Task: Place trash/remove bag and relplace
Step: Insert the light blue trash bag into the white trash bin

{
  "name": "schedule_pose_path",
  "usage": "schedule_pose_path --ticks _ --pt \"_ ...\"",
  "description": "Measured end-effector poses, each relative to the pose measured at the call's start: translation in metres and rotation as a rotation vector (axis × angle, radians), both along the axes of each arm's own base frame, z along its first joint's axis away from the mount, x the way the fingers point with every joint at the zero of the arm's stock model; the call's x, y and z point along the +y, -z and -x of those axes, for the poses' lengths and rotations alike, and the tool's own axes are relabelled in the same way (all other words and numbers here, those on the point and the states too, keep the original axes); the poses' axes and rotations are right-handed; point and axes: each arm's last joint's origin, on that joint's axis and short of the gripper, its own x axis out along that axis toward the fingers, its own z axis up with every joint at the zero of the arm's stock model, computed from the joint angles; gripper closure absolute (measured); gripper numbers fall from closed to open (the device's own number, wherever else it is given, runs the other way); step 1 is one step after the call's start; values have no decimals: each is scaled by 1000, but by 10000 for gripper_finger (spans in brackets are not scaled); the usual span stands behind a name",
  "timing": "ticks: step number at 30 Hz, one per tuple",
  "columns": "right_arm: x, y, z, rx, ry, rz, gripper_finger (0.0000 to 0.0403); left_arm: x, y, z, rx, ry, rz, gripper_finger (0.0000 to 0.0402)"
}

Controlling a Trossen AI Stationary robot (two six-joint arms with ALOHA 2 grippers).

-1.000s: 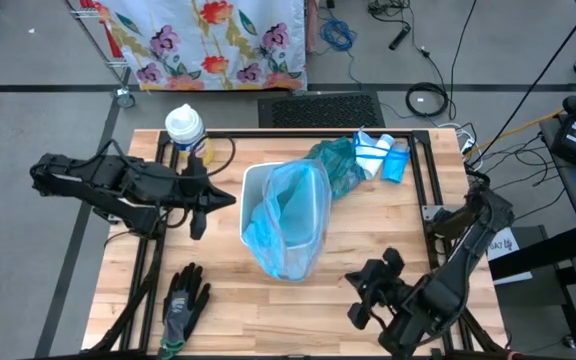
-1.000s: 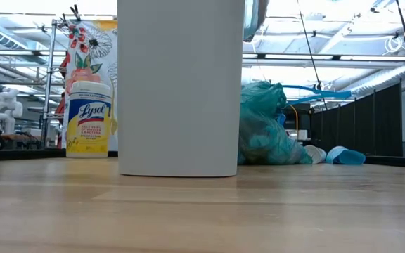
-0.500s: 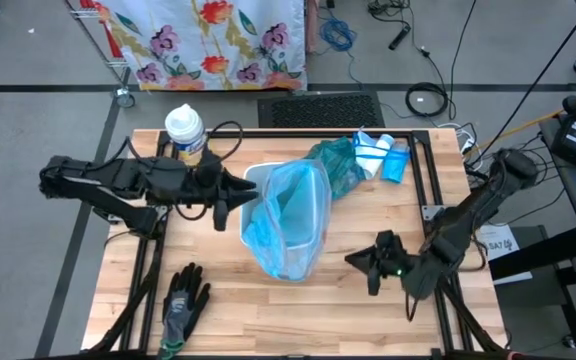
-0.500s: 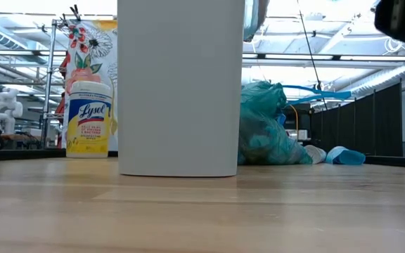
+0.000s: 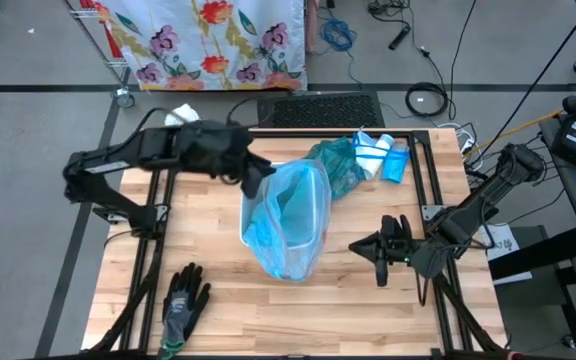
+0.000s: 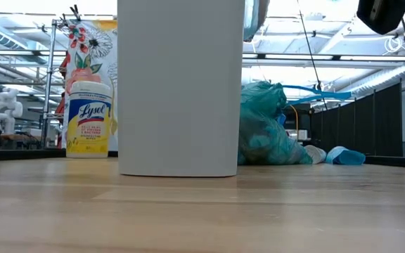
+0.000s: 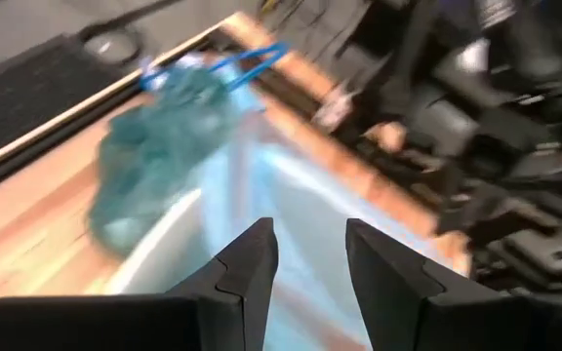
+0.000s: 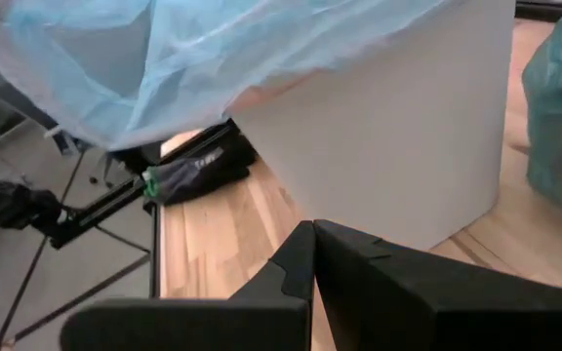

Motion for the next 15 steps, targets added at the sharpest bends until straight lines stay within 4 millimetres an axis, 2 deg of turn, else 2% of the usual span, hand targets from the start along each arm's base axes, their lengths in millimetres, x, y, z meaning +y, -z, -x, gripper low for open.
schedule_pose_path --ticks 8,15 --pt "0 3 2 50 -65 -1 403 25 -5 -31 112 7 39 272" --pt "1 3 2 53 -68 2 403 40 24 -53 284 74 141 272"
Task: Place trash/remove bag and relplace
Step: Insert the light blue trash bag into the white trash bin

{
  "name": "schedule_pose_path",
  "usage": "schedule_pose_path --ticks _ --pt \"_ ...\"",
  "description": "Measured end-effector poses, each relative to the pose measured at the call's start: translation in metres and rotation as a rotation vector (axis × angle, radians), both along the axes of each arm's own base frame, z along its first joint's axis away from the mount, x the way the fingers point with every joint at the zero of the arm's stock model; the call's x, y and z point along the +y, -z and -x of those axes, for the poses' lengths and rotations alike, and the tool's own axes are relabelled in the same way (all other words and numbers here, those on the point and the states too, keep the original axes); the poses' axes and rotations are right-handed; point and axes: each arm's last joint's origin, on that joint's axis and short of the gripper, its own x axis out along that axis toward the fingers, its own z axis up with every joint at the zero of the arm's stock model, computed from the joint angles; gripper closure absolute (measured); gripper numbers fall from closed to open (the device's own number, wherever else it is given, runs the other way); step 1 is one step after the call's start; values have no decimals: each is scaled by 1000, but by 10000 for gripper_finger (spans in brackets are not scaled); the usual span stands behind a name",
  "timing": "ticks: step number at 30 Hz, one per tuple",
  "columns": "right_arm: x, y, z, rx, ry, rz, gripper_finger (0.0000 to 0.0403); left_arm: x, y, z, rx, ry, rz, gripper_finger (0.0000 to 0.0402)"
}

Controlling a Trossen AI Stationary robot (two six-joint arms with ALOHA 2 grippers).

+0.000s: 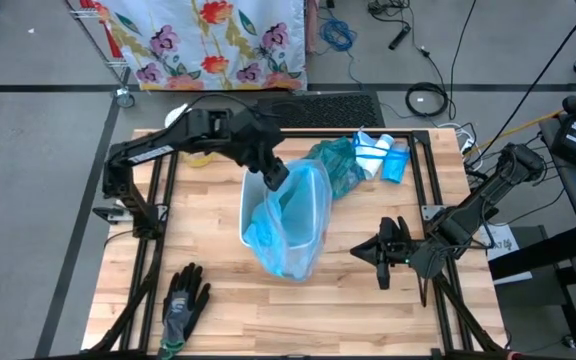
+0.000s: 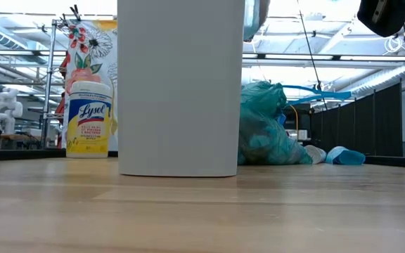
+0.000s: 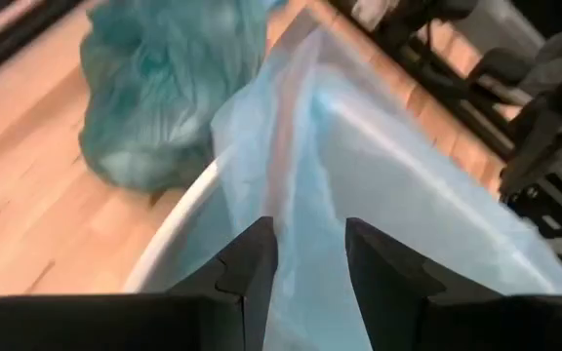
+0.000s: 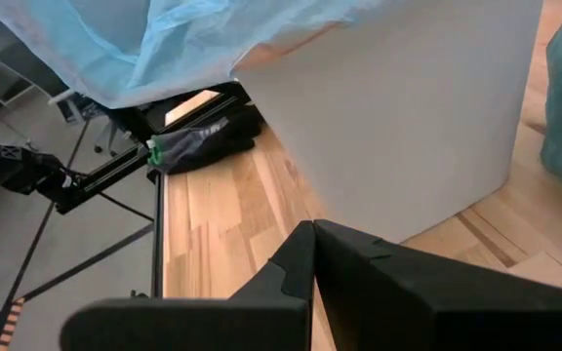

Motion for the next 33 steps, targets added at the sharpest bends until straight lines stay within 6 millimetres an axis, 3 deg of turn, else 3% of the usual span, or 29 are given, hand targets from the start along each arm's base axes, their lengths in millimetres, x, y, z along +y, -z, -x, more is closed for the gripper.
schedule_pose_path --ticks 3,8,11,22,33 --pt "0 0 0 1 -1 3 403 2 6 -2 41 -3 16 290" --pt "0 0 0 1 -1 4 403 2 5 1 50 -11 3 387" --pt "0 0 0 1 -2 5 403 2 0 6 33 -21 -10 396" --pt "0 0 0 1 -1 6 403 2 -13 7 -80 11 -83 384" --pt "0 0 0 0 3 -3 403 18 -14 10 -95 -71 -30 303"
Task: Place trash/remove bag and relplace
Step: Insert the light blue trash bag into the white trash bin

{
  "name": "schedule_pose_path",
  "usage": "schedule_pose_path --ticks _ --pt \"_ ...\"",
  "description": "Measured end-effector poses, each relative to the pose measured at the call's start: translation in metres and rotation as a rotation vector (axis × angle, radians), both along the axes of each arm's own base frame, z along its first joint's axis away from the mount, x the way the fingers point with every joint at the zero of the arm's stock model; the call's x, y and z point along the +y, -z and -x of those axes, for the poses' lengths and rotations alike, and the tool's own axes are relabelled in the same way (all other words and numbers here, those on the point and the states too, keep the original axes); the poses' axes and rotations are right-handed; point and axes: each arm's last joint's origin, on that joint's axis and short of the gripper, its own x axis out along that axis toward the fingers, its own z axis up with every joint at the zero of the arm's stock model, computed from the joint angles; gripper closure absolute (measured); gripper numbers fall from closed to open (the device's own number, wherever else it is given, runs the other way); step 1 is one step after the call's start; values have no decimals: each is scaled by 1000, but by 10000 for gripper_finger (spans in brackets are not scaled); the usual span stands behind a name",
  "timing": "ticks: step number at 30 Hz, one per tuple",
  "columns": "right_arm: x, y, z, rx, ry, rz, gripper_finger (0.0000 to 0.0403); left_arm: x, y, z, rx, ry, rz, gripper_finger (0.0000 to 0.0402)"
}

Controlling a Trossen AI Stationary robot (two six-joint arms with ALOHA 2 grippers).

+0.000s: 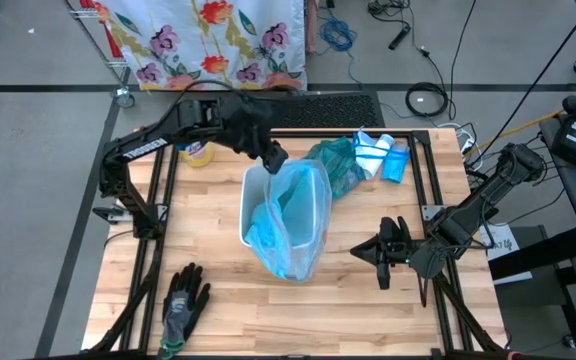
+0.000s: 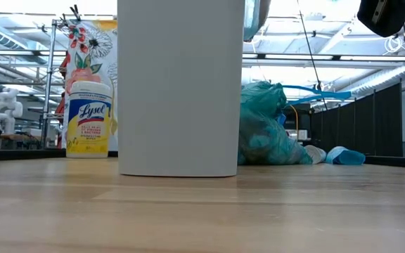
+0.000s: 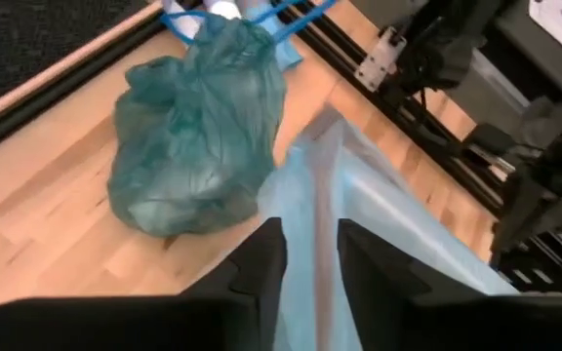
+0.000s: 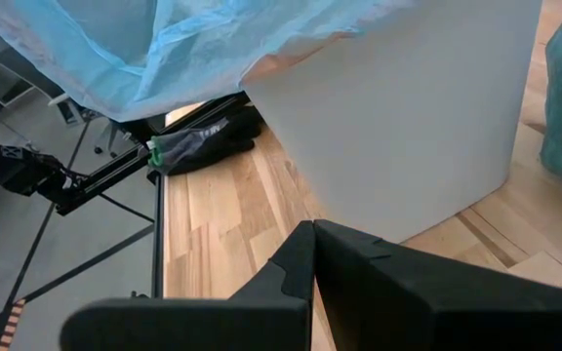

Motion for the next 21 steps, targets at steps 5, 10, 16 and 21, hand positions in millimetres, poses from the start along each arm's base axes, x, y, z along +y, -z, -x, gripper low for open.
schedule_pose_path --ticks 5,10,16,21 --pt "0 0 0 0 0 0 403 0 2 2 10 85 87 278" --pt "0 0 0 0 0 2 403 1 12 0 81 91 120 276" --pt "0 0 0 0 -2 7 403 2 13 -1 87 74 138 280" --pt "0 0 0 1 -2 7 403 1 16 3 139 47 177 361"
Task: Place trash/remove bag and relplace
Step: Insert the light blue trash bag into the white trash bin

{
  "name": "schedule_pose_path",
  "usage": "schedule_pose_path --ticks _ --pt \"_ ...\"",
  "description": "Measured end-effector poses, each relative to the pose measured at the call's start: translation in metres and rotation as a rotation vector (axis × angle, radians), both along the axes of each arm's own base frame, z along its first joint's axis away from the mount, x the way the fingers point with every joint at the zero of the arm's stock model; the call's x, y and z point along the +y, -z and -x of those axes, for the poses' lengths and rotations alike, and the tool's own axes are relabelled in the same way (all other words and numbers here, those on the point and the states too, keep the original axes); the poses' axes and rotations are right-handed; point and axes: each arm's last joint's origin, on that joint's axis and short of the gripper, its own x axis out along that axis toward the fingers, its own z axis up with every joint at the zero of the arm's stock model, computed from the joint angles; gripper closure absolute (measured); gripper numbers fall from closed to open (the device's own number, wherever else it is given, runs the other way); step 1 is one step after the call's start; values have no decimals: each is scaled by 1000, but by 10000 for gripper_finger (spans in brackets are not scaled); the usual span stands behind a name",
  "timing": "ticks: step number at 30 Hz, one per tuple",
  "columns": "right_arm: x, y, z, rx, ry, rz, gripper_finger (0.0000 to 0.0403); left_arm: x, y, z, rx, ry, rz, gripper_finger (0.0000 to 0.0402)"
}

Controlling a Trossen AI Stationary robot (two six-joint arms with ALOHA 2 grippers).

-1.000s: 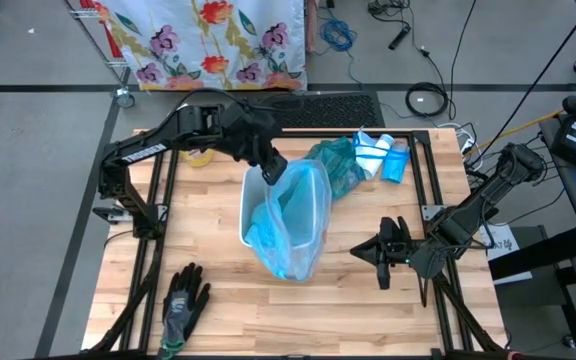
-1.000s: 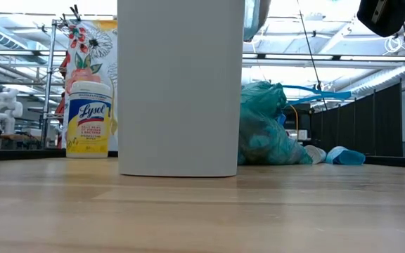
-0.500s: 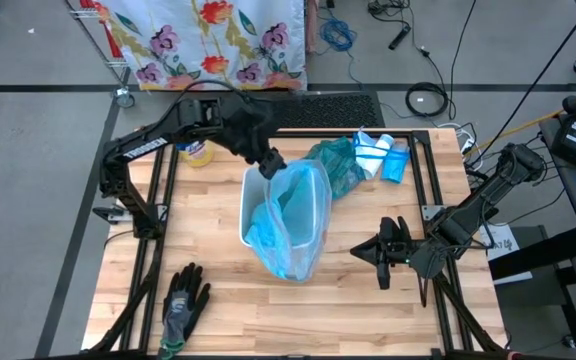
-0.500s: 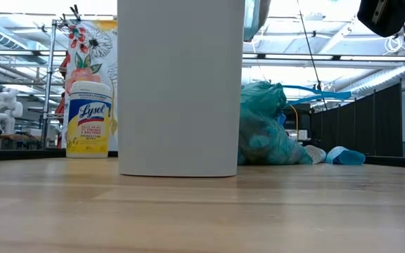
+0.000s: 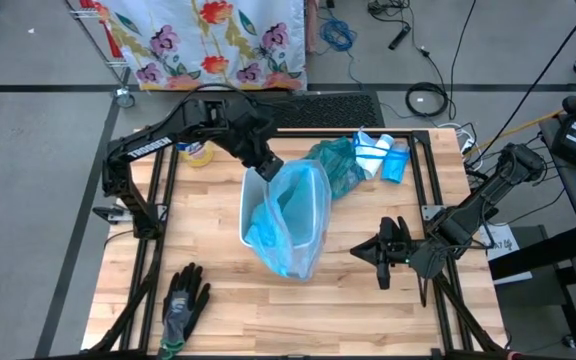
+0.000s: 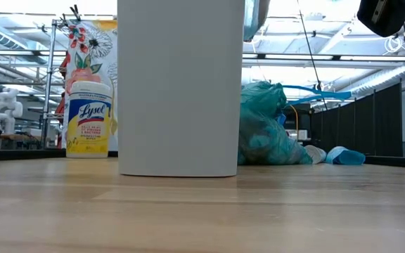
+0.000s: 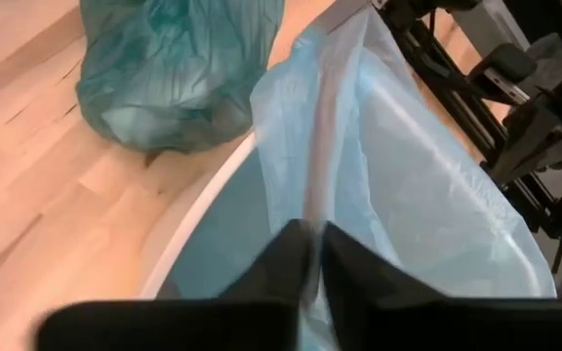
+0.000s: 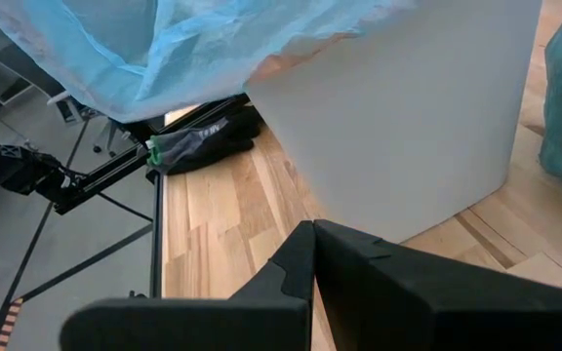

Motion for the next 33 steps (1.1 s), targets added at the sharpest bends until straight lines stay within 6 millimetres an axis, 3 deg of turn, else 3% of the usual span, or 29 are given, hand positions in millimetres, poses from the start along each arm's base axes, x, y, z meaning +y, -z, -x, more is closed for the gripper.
schedule_pose_path --ticks 2,7,16,20,25,30,33 --pt "0 0 0 -2 3 1 403 -1 0 0 -1 -3 4 390" --pt "-4 -2 -3 -19 35 12 403 -5 -4 3 -15 -7 -18 398" --pt "-16 -15 -2 -86 52 28 403 -13 -23 52 70 -110 -87 400" --pt "-16 -17 -2 -95 52 21 403 -18 -16 63 205 -126 -90 400" --pt "-20 -26 -6 -132 49 47 403 -18 5 56 289 -113 -94 401" --pt "-32 -60 -13 -180 60 138 403 -18 27 51 368 -94 -87 401" --pt "-47 -73 -21 -163 70 192 403 -21 30 46 349 -72 -91 401"
